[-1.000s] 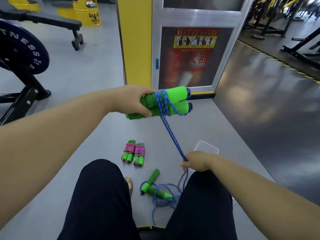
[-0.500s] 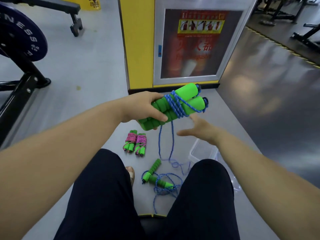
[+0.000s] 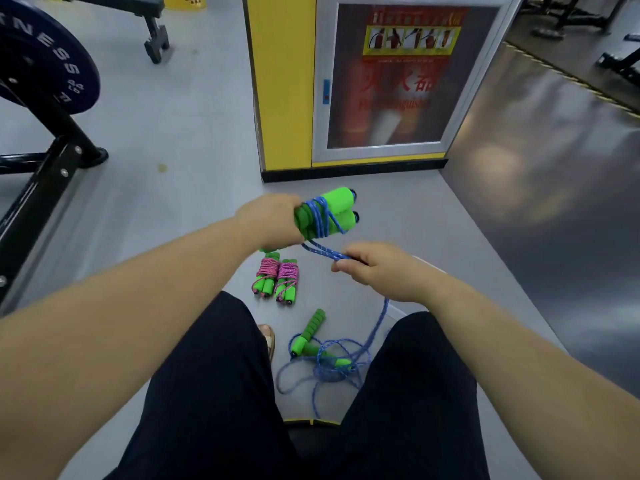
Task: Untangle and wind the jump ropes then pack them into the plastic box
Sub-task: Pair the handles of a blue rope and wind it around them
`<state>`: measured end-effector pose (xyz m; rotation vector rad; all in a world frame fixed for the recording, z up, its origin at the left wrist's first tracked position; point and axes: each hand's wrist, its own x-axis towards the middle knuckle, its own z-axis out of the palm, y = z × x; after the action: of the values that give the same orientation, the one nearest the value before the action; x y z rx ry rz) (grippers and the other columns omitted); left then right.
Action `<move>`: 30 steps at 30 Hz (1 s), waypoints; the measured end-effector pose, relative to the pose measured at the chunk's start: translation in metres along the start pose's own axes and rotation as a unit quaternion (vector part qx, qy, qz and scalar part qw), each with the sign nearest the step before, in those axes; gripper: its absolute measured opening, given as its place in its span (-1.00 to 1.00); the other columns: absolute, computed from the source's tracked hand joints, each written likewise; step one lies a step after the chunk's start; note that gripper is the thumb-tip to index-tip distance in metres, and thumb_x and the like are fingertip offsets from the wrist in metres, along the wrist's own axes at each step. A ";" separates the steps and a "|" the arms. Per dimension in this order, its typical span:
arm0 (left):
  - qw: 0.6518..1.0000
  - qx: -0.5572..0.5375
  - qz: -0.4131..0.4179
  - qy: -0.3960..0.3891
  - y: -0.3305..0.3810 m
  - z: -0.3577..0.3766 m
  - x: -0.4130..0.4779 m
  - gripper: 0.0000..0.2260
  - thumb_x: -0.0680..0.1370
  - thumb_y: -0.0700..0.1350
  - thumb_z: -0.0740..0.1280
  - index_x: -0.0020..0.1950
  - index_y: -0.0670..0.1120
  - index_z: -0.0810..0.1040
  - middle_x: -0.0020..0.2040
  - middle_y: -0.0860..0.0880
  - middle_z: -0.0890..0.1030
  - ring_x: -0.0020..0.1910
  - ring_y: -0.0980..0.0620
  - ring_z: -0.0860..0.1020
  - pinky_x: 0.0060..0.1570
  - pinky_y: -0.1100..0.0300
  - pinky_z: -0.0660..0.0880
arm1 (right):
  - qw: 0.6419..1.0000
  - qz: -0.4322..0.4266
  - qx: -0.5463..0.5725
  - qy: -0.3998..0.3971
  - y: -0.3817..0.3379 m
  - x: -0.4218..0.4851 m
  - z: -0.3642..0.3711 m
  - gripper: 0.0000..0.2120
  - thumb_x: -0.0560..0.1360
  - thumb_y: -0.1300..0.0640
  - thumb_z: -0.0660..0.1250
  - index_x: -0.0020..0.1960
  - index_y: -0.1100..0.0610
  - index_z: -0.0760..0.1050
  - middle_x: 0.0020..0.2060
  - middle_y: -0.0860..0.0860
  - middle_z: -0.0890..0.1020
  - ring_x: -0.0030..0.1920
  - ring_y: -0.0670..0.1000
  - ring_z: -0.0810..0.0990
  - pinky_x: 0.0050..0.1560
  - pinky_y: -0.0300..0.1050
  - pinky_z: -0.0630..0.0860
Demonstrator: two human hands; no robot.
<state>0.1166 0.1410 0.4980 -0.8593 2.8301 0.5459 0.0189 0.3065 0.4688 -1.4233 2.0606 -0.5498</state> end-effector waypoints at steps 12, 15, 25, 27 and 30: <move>0.975 0.174 0.126 -0.057 0.027 0.025 -0.009 -0.75 0.52 0.04 0.28 0.18 0.05 0.47 -0.15 0.03 0.46 -0.13 -0.06 0.46 -0.22 0.16 0.39 | 0.946 -0.132 -0.293 0.046 -0.016 -0.002 -0.046 -0.76 0.46 0.07 0.37 0.12 0.01 0.60 -0.05 0.01 0.52 -0.01 0.06 0.52 -0.10 -0.01 0.45; 0.973 0.163 0.145 -0.079 0.034 0.021 -0.013 -0.70 0.49 0.05 0.31 0.19 0.01 0.48 -0.18 0.02 0.47 -0.15 -0.05 0.44 -0.24 0.18 0.36 | 0.919 -0.128 -0.369 0.060 -0.023 -0.007 -0.054 -0.77 0.52 -0.05 0.27 0.14 -0.05 0.58 0.02 -0.04 0.49 0.03 0.00 0.50 -0.22 -0.14 0.28; 0.935 0.257 0.234 -0.072 0.064 0.014 -0.031 -0.70 0.56 0.00 0.25 0.28 -0.01 0.40 -0.32 0.08 0.26 -0.21 -0.03 0.38 -0.28 0.14 0.33 | 0.961 -0.089 -0.263 -0.009 -0.024 -0.017 -0.076 -0.85 0.41 -0.09 0.38 -0.10 -0.05 0.64 -0.31 -0.21 0.52 -0.20 -0.14 0.50 -0.15 -0.16 0.44; 0.933 0.237 0.259 -0.082 0.064 0.014 -0.037 -0.71 0.55 0.04 0.28 0.23 -0.03 0.42 -0.32 0.09 0.29 -0.22 0.00 0.38 -0.28 0.14 0.33 | 0.986 -0.070 -0.149 -0.022 -0.018 -0.019 -0.079 -0.90 0.36 -0.06 0.44 -0.20 -0.05 0.64 -0.32 -0.18 0.60 -0.24 -0.16 0.53 -0.18 -0.25 0.44; 0.948 0.156 0.271 -0.064 0.061 0.007 -0.041 -0.64 0.50 0.08 0.34 0.23 -0.02 0.41 -0.23 0.09 0.38 -0.18 0.04 0.36 -0.21 0.18 0.33 | 0.999 -0.024 0.038 -0.014 -0.003 -0.021 -0.077 -0.93 0.33 0.03 0.47 -0.29 0.00 0.61 -0.44 -0.12 0.59 -0.40 -0.19 0.48 -0.29 -0.33 0.41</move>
<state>0.1165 0.2114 0.5195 0.0193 2.8979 0.1802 -0.0238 0.3262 0.5336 -1.4319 1.9676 -0.6184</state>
